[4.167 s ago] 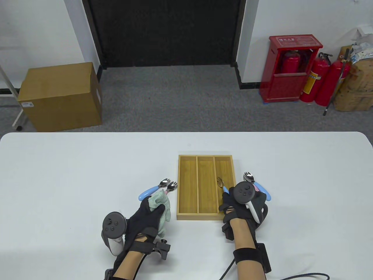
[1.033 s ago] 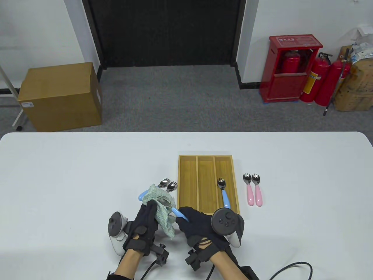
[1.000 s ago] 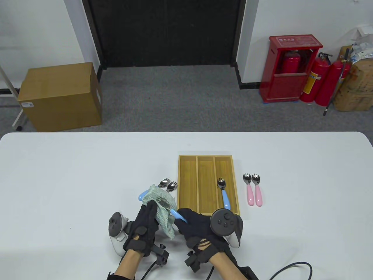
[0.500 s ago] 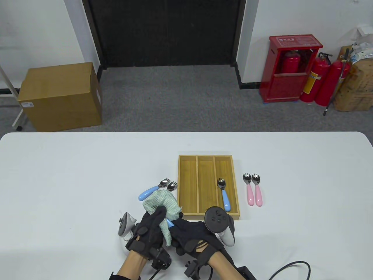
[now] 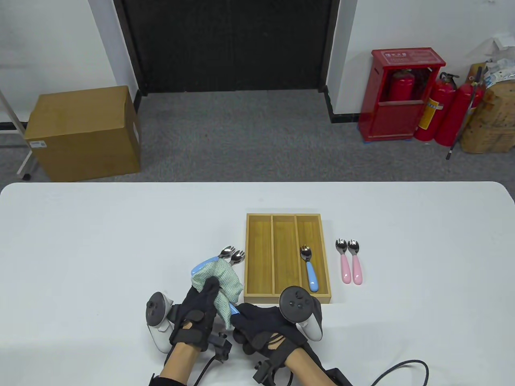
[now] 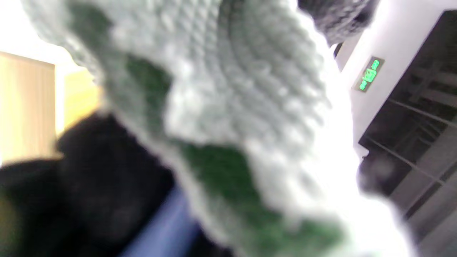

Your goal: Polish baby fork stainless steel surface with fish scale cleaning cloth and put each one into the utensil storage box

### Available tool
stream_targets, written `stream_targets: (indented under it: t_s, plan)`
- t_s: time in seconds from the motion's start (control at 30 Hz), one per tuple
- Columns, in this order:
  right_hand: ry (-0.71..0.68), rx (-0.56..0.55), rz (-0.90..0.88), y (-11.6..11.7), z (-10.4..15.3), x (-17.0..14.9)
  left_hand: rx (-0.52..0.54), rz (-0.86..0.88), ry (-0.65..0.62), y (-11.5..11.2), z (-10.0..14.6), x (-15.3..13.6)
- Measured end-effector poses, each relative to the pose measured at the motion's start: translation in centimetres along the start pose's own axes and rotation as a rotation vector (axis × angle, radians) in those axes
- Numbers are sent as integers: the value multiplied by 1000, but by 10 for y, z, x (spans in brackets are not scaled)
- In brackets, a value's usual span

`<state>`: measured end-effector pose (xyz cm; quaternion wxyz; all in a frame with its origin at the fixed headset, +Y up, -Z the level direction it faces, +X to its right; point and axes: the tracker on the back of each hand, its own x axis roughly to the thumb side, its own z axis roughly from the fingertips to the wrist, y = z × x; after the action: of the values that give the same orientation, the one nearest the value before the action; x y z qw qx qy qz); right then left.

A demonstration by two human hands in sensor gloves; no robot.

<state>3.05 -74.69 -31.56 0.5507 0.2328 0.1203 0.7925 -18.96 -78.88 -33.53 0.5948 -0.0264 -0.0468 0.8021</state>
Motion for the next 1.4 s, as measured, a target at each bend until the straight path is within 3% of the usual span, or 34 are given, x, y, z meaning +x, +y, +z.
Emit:
stream_targets:
  t_s: [0.07,0.17,0.33,0.47,0.6,0.67,0.77,1.0,1.17,1.3,1.4]
  plan:
    - [7,9,50,0,1,0,33,109,42,1,2,-7]
    - [17,-7,62,-2,1,-3,-51,238,54,-4,-1,-13]
    - [-1,-123,12,-13,2,-7,-245,164,14,-17,-6,-7]
    - [-22,-231,25,-22,5,-8,-346,241,-8,-27,-6,-4]
    - [-10,-219,23,-25,5,-11,-438,275,3,-33,-6,0]
    - [-13,-185,9,-23,5,-11,-403,160,27,-31,-6,2]
    - [-26,-99,-6,-17,3,-10,-258,-41,23,-24,-4,0]
    - [-63,-43,30,-5,1,0,-175,31,48,-16,-5,-1]
    - [-66,-47,29,-4,0,2,-46,-91,13,-9,-5,2]
    - [-50,-53,63,-5,2,2,-35,-113,13,-10,-4,4]
    - [-50,-71,91,-8,1,1,-95,-89,3,-13,-7,3]
